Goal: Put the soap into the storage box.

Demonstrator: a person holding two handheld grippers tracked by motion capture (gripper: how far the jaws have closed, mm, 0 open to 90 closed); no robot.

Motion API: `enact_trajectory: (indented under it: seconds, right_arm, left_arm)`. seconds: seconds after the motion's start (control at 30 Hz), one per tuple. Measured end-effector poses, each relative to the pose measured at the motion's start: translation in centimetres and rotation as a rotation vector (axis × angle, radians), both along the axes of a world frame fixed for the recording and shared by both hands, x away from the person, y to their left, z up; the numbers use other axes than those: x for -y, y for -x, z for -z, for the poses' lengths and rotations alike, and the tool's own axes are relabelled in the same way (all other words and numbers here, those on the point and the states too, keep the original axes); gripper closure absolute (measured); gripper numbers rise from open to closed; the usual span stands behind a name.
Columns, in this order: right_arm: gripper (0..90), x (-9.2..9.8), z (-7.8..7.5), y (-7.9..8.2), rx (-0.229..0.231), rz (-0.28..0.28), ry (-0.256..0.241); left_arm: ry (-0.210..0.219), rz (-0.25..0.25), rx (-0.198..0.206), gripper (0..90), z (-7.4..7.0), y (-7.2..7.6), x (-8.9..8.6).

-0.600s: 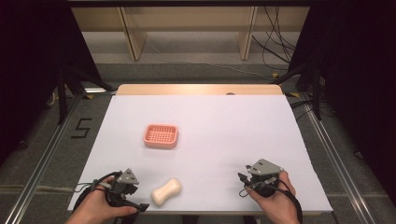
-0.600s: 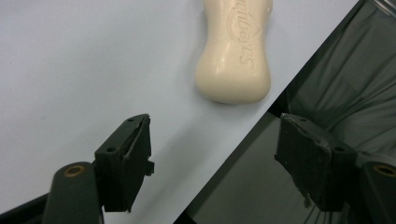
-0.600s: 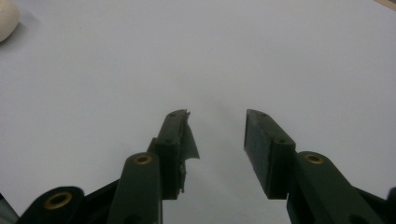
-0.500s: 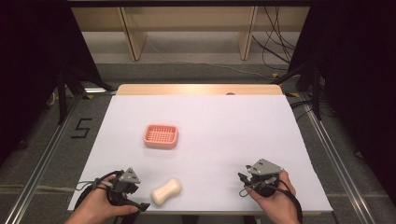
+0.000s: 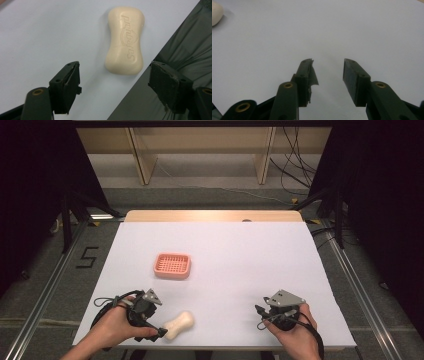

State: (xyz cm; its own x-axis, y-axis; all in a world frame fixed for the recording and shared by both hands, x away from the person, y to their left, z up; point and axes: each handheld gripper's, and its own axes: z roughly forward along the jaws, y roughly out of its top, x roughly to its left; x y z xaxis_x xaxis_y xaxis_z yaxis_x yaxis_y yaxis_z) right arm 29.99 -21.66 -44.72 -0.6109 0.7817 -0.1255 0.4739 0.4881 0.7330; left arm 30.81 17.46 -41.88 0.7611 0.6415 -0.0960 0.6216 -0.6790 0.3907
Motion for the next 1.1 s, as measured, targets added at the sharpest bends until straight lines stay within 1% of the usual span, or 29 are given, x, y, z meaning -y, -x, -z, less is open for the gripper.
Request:
enact_trajectory:
  seconds: [0.03, 0.1, 0.13, 0.17, 0.2, 0.23, 0.27, 0.33, 0.37, 0.4, 0.47, 0.53, 0.63, 0.67, 0.7, 0.77, 0.8, 0.83, 0.87, 0.93, 0.97, 1.0, 1.03, 1.07, 1.1]
  right_arm:
    - [59.6, 0.0, 0.0, 0.0, 0.000, 0.000, 0.000]
    - [59.6, 0.1, 0.0, -0.1, 0.004, -0.005, 0.005]
    - [59.6, 0.0, 0.0, 0.0, -0.007, 0.008, -0.005]
    - [59.6, 0.0, 0.0, 0.0, -0.004, 0.005, -0.004]
    - [59.6, 0.0, 0.0, 0.0, -0.005, 0.010, -0.009]
    - [59.6, 0.0, 0.0, 0.0, -0.005, 0.010, -0.009]
    - [59.6, 0.0, 0.0, -0.1, 0.004, 0.000, 0.000]
    - [59.6, 0.0, 0.0, -0.1, 0.005, -0.002, 0.000]
    - [59.6, -0.1, 0.0, 0.0, -0.002, 0.006, -0.009]
    - [59.5, 0.0, 0.0, -0.1, 0.003, -0.005, -0.002]
    - [59.5, 0.0, 0.0, 0.0, 0.000, -0.002, -0.003]
    - [59.5, 0.0, 0.0, -0.1, 0.001, -0.008, 0.000]
    - [59.5, 0.0, 0.0, -0.1, -0.004, 0.001, -0.005]
    - [59.5, 0.0, 0.1, -0.1, -0.002, -0.008, 0.005]
    - [59.5, 0.0, 0.1, -0.1, -0.002, -0.008, 0.005]
    - [59.4, -0.1, 0.1, -0.1, 0.000, -0.009, 0.006]
    - [59.4, -0.1, 0.1, -0.1, 0.000, -0.009, 0.006]
    - [59.4, -0.1, 0.1, -0.1, 0.001, -0.007, 0.004]
    - [59.4, -0.1, 0.1, -0.1, 0.001, -0.007, 0.004]
    - [59.4, -0.1, 0.1, -0.1, -0.002, -0.003, -0.002]
    - [59.4, -0.1, 0.1, -0.1, -0.002, -0.003, -0.002]
    - [59.3, -0.1, 0.1, -0.1, 0.001, -0.008, 0.005]
    - [59.3, -0.1, 0.1, -0.1, 0.001, -0.008, 0.005]
    - [59.3, 0.0, 0.1, -0.1, 0.001, -0.009, 0.005]
    - [59.3, 0.0, 0.1, -0.1, 0.001, -0.009, 0.005]
  left_arm:
    - [-0.001, 0.002, 0.002, 24.7, 0.0, -0.2, 0.2]
    - [-0.013, -0.002, -0.015, 24.3, 0.1, -0.5, 0.7]
    - [-0.045, 0.034, -0.014, 24.2, 0.0, -0.7, 0.6]
    - [-0.039, 0.022, -0.016, 24.2, 0.0, -0.7, 0.8]
    - [-0.037, 0.015, -0.028, 24.2, 0.1, -0.8, 1.0]
    - [-0.037, 0.015, -0.028, 24.1, 0.1, -0.8, 1.0]
    - [-0.053, 0.030, -0.033, 24.1, 0.0, -1.0, 1.2]
    - [-0.055, 0.024, -0.033, 24.2, 0.1, -1.1, 1.5]
    - [-0.061, 0.032, -0.033, 24.3, 0.2, -1.2, 1.6]
    - [-0.071, 0.035, -0.038, 24.3, 0.2, -1.3, 1.7]
    - [-0.081, 0.034, -0.043, 24.4, 0.3, -1.4, 2.0]
    - [-0.077, 0.028, -0.050, 24.4, 0.3, -1.5, 2.3]
    - [-0.088, 0.038, -0.049, 24.6, 0.2, -1.7, 2.5]
    - [-0.088, 0.038, -0.044, 24.6, 0.1, -1.8, 2.7]
    - [-0.088, 0.038, -0.044, 24.7, 0.1, -1.8, 2.7]
    - [-0.113, 0.057, -0.043, 25.0, 0.1, -2.0, 3.1]
    - [-0.113, 0.057, -0.043, 25.1, 0.1, -2.0, 3.1]
    - [-0.126, 0.063, -0.050, 25.3, 0.3, -2.0, 3.5]
    - [-0.126, 0.063, -0.050, 25.3, 0.3, -2.0, 3.5]
    - [-0.150, 0.074, -0.060, 25.2, 0.4, -2.1, 4.1]
    - [-0.150, 0.074, -0.060, 25.2, 0.4, -2.1, 4.1]
    - [-0.161, 0.073, -0.061, 25.3, 0.6, -2.0, 4.6]
    - [-0.161, 0.073, -0.061, 25.2, 0.6, -2.0, 4.6]
    - [-0.176, 0.081, -0.068, 25.1, 0.7, -2.1, 4.9]
    - [-0.176, 0.081, -0.068, 25.1, 0.7, -2.1, 4.9]
